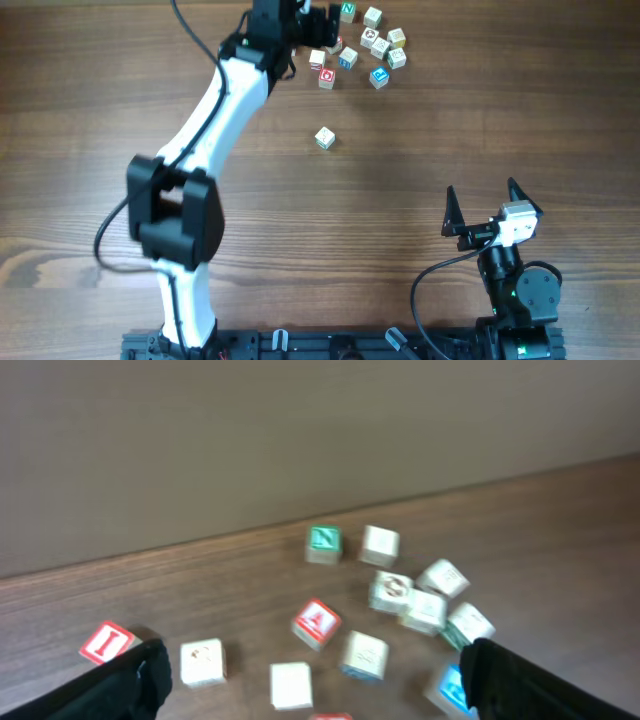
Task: Form a circle
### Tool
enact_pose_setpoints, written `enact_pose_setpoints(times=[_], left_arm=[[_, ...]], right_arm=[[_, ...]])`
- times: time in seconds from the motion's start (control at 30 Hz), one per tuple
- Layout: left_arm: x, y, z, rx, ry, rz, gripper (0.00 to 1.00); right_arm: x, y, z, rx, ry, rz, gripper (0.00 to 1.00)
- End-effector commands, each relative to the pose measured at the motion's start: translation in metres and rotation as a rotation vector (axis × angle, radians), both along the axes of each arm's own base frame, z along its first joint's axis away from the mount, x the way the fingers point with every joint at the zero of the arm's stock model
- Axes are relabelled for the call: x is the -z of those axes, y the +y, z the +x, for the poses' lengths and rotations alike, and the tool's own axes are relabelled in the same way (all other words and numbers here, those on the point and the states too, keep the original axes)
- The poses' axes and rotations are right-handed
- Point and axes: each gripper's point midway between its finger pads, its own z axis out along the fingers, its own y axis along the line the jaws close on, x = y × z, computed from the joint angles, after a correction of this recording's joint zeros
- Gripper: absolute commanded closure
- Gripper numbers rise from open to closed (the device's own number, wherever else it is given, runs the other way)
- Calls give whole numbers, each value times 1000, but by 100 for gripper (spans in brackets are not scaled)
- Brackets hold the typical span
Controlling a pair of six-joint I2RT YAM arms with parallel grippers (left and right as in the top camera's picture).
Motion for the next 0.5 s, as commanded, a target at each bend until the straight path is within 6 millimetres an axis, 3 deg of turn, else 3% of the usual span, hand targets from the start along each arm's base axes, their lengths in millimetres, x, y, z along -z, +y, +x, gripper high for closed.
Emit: enact_pose_setpoints(times=[0.0, 0.13, 0.23, 0.47], left_arm=[[48, -2, 24, -39, 99, 4, 9], [100, -4, 25, -48, 197, 15, 14], [126, -7, 22, -31, 248, 18, 15], [157, -13, 19, -8, 293, 4, 24]], right_arm=[[-1, 3, -1, -17, -7, -17, 0], [-1, 3, -1, -17, -7, -17, 0], [-1, 3, -1, -17, -7, -17, 0], [-1, 3, -1, -17, -7, -17, 0]])
